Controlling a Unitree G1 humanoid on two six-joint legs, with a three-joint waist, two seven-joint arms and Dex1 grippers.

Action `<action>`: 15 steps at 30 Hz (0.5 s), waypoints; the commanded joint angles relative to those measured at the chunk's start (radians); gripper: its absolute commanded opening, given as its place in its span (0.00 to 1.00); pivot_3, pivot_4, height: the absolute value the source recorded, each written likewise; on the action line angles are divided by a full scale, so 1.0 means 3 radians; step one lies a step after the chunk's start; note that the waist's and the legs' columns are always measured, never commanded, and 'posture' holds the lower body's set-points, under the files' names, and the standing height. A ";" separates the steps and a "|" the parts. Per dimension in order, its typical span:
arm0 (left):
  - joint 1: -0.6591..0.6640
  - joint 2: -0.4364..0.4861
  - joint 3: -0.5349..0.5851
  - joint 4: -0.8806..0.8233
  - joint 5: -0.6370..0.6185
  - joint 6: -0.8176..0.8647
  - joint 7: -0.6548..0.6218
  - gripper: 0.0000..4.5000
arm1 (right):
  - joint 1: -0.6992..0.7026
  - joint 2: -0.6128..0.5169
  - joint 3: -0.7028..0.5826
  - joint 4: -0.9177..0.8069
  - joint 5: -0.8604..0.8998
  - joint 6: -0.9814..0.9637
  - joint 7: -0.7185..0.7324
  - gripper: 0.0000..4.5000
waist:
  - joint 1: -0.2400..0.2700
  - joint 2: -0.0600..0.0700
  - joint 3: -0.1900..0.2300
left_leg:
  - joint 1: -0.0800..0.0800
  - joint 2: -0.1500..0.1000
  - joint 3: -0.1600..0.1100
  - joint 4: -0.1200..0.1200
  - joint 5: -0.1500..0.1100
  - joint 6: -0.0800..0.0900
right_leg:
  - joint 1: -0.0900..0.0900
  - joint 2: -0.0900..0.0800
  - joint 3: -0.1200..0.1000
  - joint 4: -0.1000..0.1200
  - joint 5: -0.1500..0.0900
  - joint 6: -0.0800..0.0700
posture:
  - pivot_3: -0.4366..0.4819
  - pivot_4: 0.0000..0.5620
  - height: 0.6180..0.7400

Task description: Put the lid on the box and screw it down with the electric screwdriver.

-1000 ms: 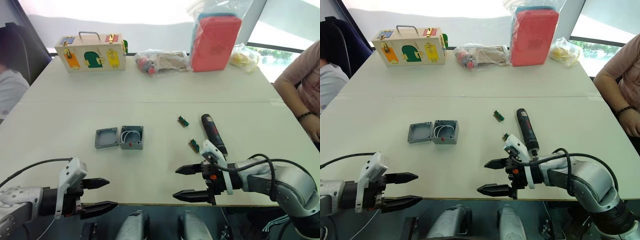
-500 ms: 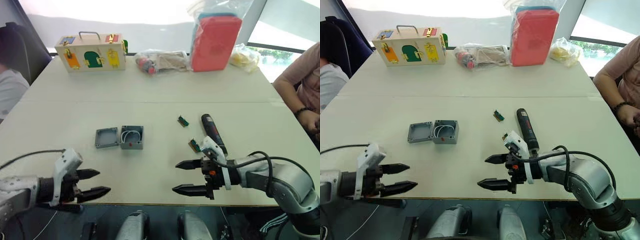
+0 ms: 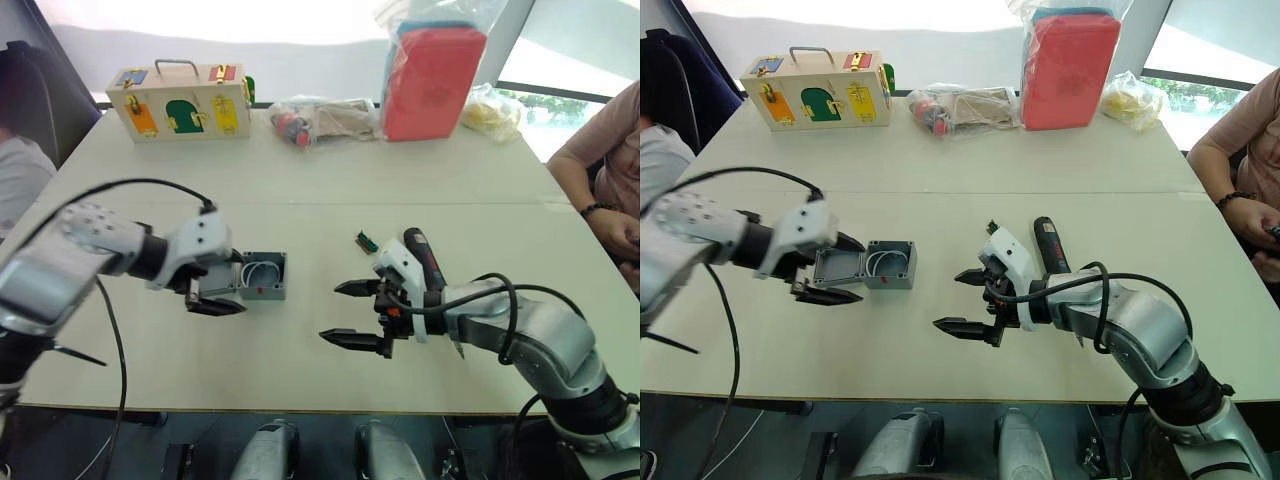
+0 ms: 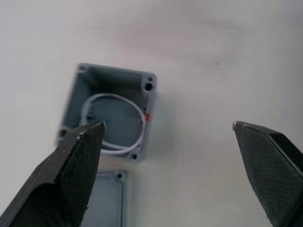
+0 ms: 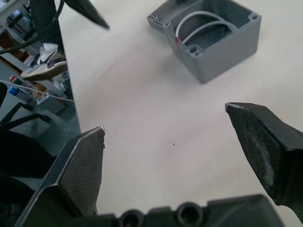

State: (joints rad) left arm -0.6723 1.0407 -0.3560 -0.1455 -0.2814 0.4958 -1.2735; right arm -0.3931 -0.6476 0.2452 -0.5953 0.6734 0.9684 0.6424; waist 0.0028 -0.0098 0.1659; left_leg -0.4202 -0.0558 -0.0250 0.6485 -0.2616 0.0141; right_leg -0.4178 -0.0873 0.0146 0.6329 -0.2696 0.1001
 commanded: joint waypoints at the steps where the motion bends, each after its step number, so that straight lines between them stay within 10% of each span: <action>1: -0.0200 -0.0182 -0.0169 0.0386 0.0392 -0.0418 -0.0148 0.98 | 0.0081 0.0050 0.0053 -0.0087 -0.0135 -0.0143 -0.0045 1.00 | 0.0004 0.0000 0.0000 | -0.0006 0.0000 0.0000 0.0005 0.0000 0.0001 | -0.0006 0.0001 0.0000 0.0003 0.0000 0.0001 | 0.48 0.27 0.98; 9: -0.0279 -0.0537 -0.0181 0.0743 0.0579 -0.0567 -0.0326 0.98 | 0.0154 0.0130 -0.0022 -0.0157 -0.0156 -0.0058 -0.0157 1.00 | 0.0006 -0.0002 0.0001 | -0.0017 0.0000 0.0000 0.0049 -0.0006 0.0013 | -0.0015 0.0010 -0.0001 0.0047 0.0001 0.0011 | 0.48 0.27 0.98; 15: -0.0297 -0.0709 -0.0133 0.0864 0.0685 -0.0652 -0.0337 0.55 | 0.0178 0.0123 -0.0077 -0.0166 -0.0145 -0.0045 -0.0179 1.00 | 0.0010 -0.0002 0.0001 | -0.0019 0.0000 0.0000 0.0056 -0.0007 0.0015 | -0.0015 0.0014 -0.0003 0.0051 0.0001 0.0011 | 0.48 0.27 0.98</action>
State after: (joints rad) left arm -0.7393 0.8379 -0.4182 0.1188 -0.0791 0.3093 -1.3743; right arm -0.3385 -0.6108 0.2526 -0.6060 0.6229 0.9566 0.5930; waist 0.0057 -0.0103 0.1662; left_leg -0.4258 -0.0559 -0.0252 0.6653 -0.2637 0.0185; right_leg -0.4223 -0.0831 0.0137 0.6484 -0.2693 0.1034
